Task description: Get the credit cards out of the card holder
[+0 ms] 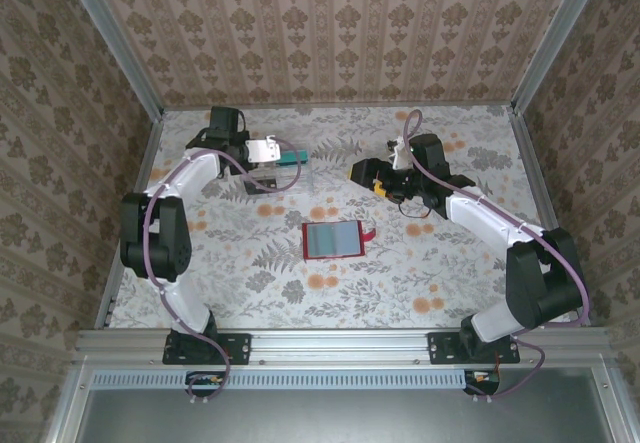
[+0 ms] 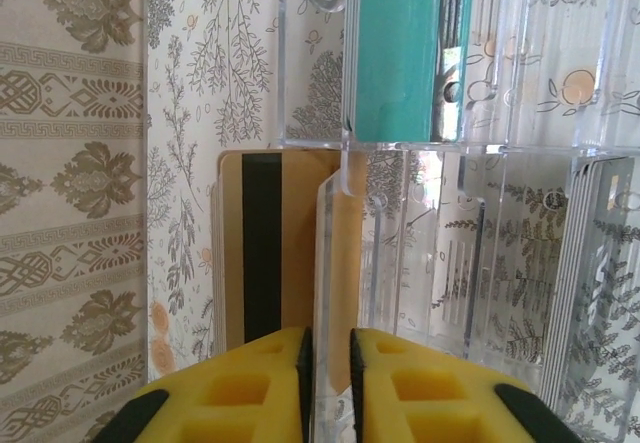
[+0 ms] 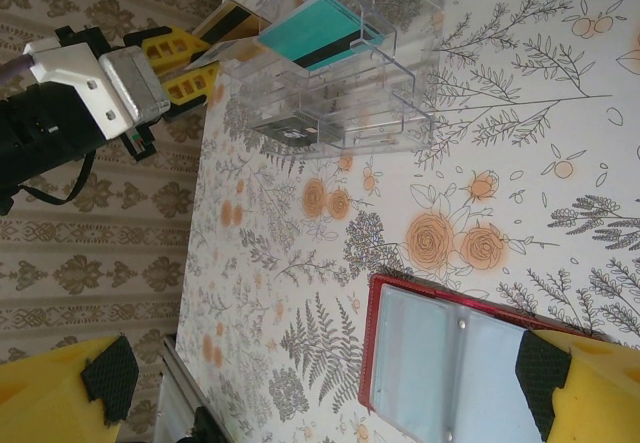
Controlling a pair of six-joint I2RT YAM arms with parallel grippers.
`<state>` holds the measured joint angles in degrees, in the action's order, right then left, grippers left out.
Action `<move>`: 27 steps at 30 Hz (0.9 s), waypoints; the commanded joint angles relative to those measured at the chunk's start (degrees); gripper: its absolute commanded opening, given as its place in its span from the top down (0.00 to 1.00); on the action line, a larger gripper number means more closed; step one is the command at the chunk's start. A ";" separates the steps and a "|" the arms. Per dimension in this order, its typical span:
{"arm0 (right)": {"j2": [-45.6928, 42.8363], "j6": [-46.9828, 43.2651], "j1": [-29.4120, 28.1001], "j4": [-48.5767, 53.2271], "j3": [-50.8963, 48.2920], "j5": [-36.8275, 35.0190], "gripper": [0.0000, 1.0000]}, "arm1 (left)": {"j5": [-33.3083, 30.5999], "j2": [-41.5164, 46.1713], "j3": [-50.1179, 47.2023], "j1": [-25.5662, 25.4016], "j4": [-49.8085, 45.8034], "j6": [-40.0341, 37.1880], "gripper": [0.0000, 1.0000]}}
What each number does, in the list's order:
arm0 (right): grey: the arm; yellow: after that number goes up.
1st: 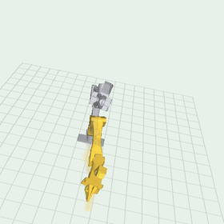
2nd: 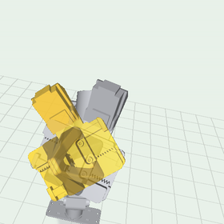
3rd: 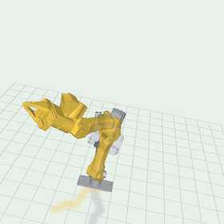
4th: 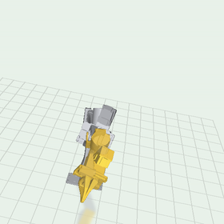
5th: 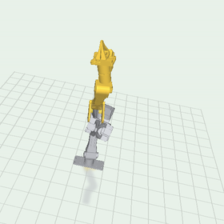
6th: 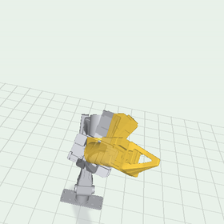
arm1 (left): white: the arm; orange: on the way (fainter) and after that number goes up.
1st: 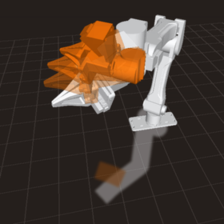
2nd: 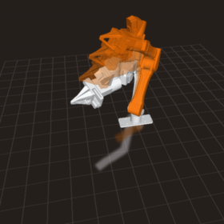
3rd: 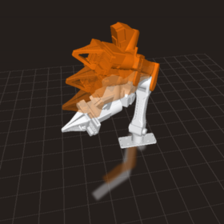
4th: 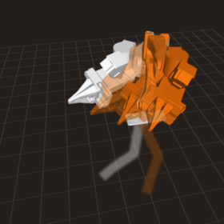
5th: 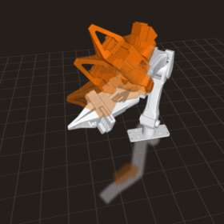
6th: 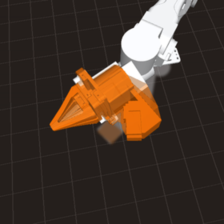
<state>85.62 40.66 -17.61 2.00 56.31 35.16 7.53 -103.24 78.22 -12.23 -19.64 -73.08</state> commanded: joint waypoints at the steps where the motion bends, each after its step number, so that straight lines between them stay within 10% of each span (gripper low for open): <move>1: -0.16 0.22 0.29 0.24 0.86 1.49 0.00 | -0.46 -1.36 2.19 0.63 1.82 1.52 0.78; 27: -0.29 1.25 0.28 -1.34 -0.50 2.12 0.00 | -4.07 -0.70 2.85 0.66 7.56 6.91 0.62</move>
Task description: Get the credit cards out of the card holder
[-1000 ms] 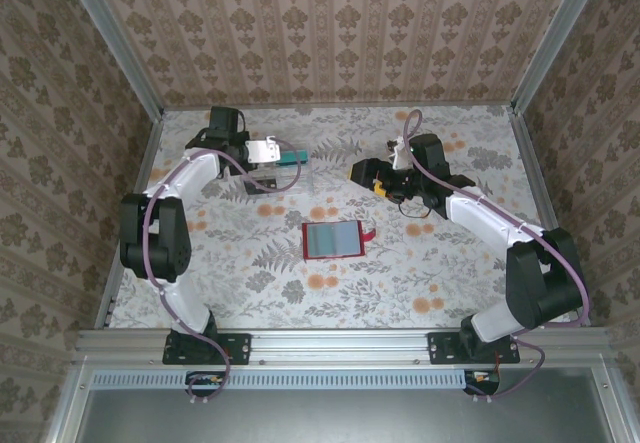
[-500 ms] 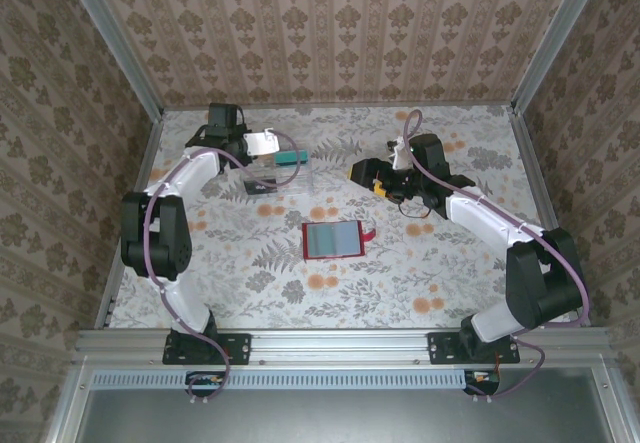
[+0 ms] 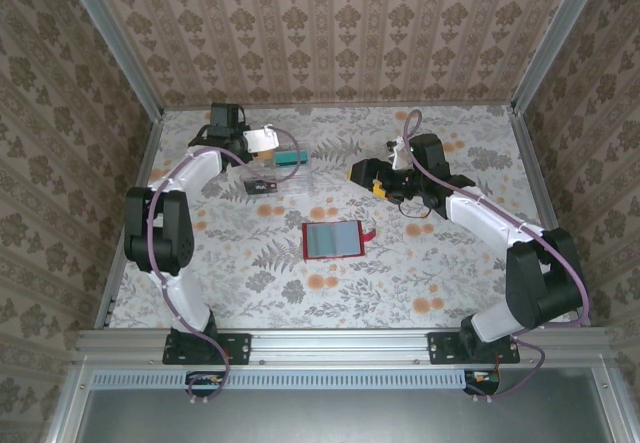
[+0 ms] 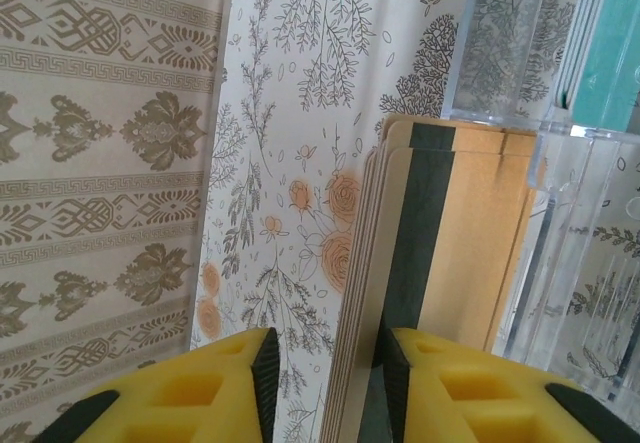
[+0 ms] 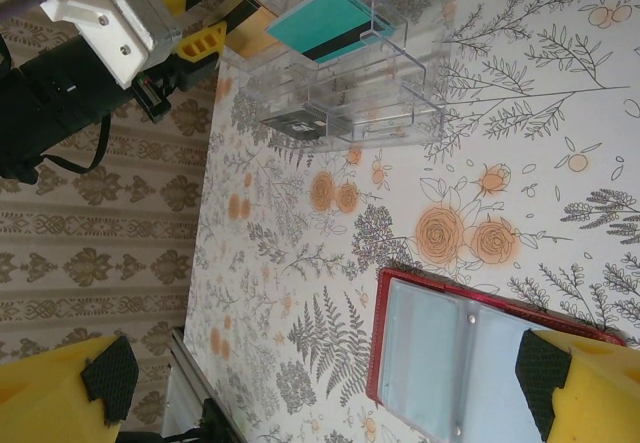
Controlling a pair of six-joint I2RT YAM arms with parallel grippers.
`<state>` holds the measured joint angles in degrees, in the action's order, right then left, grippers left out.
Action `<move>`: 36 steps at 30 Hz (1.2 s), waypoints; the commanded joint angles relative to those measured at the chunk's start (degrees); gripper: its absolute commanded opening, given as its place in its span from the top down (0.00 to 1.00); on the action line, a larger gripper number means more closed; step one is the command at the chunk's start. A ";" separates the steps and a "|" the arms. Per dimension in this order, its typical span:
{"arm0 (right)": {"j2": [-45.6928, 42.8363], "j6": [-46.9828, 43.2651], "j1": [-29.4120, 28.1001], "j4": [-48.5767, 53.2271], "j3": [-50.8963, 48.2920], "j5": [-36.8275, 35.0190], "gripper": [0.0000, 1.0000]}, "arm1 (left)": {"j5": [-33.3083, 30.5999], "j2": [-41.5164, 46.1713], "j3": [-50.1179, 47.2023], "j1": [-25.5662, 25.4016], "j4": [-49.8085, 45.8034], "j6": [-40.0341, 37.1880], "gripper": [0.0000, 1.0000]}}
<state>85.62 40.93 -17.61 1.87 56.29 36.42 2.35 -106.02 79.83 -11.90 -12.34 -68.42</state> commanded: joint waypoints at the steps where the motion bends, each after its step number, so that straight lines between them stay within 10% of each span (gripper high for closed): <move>1: -0.32 1.08 0.32 -1.33 -0.64 0.85 0.00 | 1.52 2.58 0.97 0.30 0.14 2.49 0.62; 12: -1.65 -2.07 -0.27 2.22 -0.86 -1.95 0.00 | 3.06 14.59 -2.42 -1.02 -0.17 14.32 0.44; 15: -2.35 -4.99 -1.39 5.54 -0.40 -4.77 0.00 | 3.50 19.27 -4.13 -1.11 1.24 22.72 0.01; 28: -3.36 -9.45 -7.91 11.44 -0.48 -14.74 0.00 | -1.90 31.66 -8.22 0.96 -3.34 65.19 0.00; 36: -1.97 -10.53 -11.38 13.25 -0.83 -20.22 0.00 | 10.31 37.05 -16.01 1.62 -7.74 73.95 0.00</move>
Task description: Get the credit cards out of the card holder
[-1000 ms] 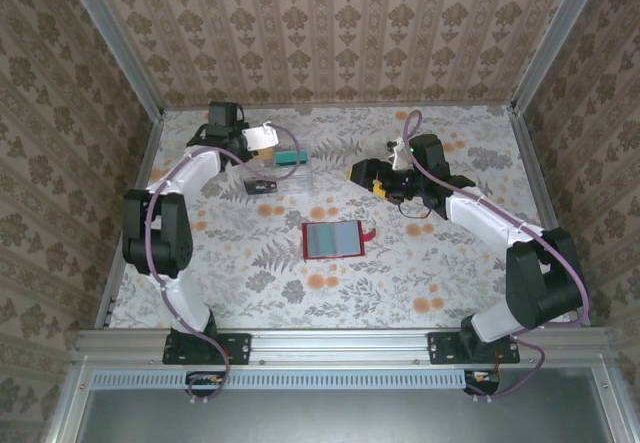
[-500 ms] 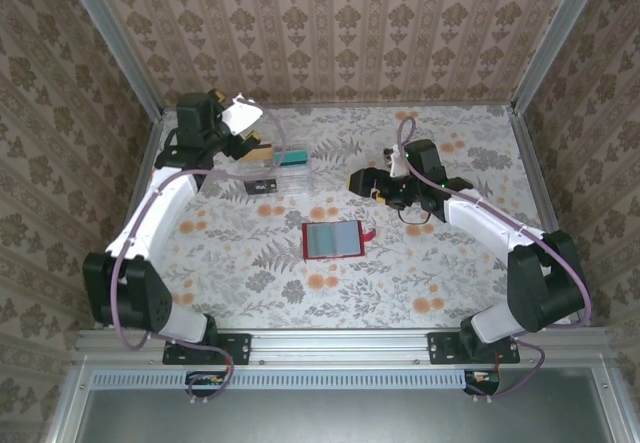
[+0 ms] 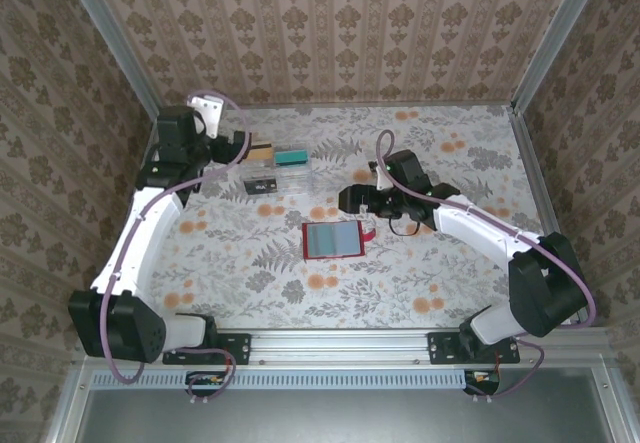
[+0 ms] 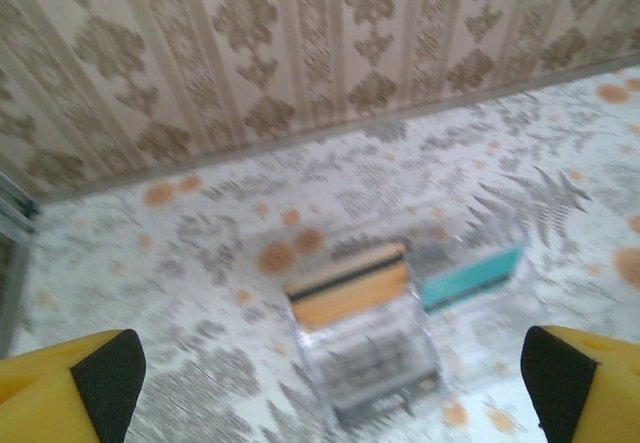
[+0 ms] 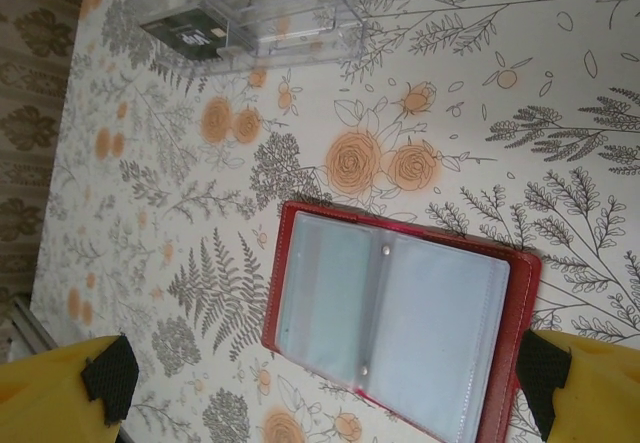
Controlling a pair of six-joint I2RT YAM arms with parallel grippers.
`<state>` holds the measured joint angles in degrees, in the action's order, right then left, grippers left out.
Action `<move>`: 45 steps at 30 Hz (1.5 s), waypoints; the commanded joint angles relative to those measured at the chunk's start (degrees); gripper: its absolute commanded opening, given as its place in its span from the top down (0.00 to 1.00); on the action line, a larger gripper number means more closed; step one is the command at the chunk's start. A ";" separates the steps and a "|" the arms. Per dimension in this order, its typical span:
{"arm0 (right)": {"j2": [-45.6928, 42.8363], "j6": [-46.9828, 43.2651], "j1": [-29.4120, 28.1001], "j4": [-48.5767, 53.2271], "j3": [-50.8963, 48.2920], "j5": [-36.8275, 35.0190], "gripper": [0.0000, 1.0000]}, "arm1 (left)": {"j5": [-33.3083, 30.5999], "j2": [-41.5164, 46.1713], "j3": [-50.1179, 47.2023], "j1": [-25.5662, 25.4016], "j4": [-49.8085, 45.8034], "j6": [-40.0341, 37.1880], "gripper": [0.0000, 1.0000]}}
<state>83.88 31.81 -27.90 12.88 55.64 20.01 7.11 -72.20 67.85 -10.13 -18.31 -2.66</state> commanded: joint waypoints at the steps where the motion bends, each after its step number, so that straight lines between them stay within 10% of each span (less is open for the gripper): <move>1: 0.03 -1.56 -1.40 2.37 -0.35 -4.39 0.00 | 5.88 4.00 -5.51 -0.15 -1.42 10.59 0.00; 6: 1.61 -2.10 -2.67 1.97 -1.78 -6.76 0.02 | 10.06 6.02 -11.31 -0.55 -0.41 20.91 0.06; 15: 5.32 -3.37 -3.81 0.44 -4.24 -8.25 0.53 | 6.95 4.19 -18.93 -8.37 1.33 36.35 0.30; 21: 8.07 -3.99 -5.14 0.70 -4.19 -9.71 0.68 | 7.22 -1.01 -23.45 -14.33 5.57 44.40 0.46; 45: 13.06 -2.02 -7.47 -0.25 -6.90 -11.82 0.77 | 15.80 -19.85 -21.35 -24.76 11.71 48.55 0.58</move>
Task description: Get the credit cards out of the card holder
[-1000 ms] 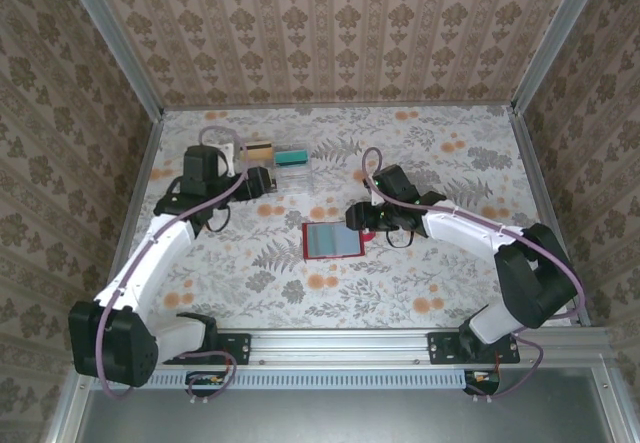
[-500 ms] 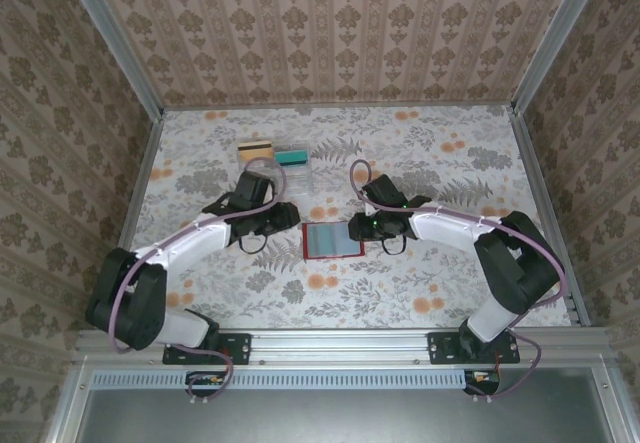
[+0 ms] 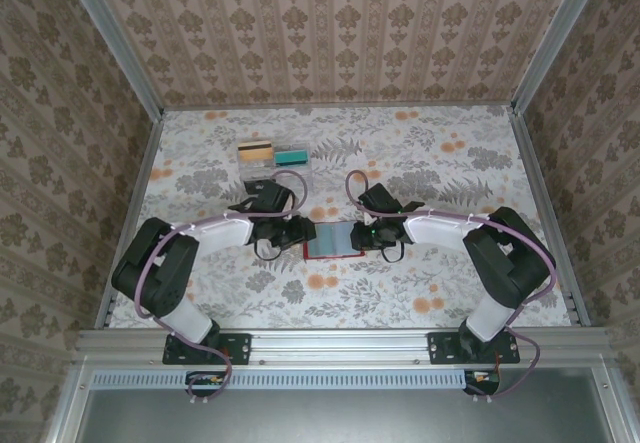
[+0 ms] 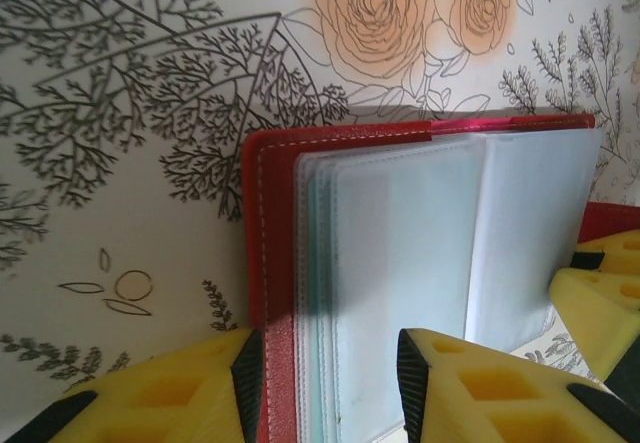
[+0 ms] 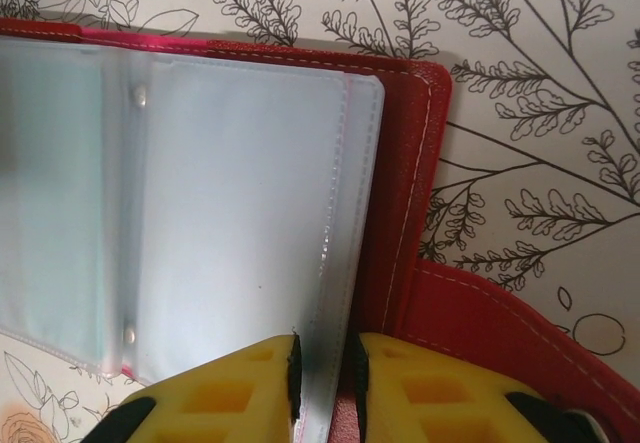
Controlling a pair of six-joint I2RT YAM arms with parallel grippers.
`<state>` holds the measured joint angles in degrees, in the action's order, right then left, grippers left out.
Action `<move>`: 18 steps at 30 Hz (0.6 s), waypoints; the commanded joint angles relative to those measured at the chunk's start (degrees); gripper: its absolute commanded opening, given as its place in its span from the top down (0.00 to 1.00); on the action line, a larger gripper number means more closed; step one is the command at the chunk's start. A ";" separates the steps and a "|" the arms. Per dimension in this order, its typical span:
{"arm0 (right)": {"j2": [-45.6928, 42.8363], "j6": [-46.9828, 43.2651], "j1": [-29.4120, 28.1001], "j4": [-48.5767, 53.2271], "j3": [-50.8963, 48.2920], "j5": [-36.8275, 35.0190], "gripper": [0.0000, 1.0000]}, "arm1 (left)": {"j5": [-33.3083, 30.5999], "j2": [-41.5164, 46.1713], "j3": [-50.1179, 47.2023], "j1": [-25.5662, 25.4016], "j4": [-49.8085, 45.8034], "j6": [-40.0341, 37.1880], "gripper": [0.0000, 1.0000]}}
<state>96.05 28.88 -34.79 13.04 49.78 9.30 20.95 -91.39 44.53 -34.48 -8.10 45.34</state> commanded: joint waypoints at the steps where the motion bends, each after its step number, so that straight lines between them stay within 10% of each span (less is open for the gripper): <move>1: 0.91 0.98 -0.54 -0.41 -1.09 -1.13 0.77 | 2.12 -0.89 1.99 -0.39 1.51 0.48 0.58; 18: 1.61 1.44 -0.59 -0.65 -1.31 -1.04 0.79 | 3.97 -4.16 3.23 -1.55 2.14 0.25 0.58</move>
<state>96.12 29.95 -34.83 12.19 49.39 9.17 23.35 -94.24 46.41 -35.29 -6.68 45.43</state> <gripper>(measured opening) 0.210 0.417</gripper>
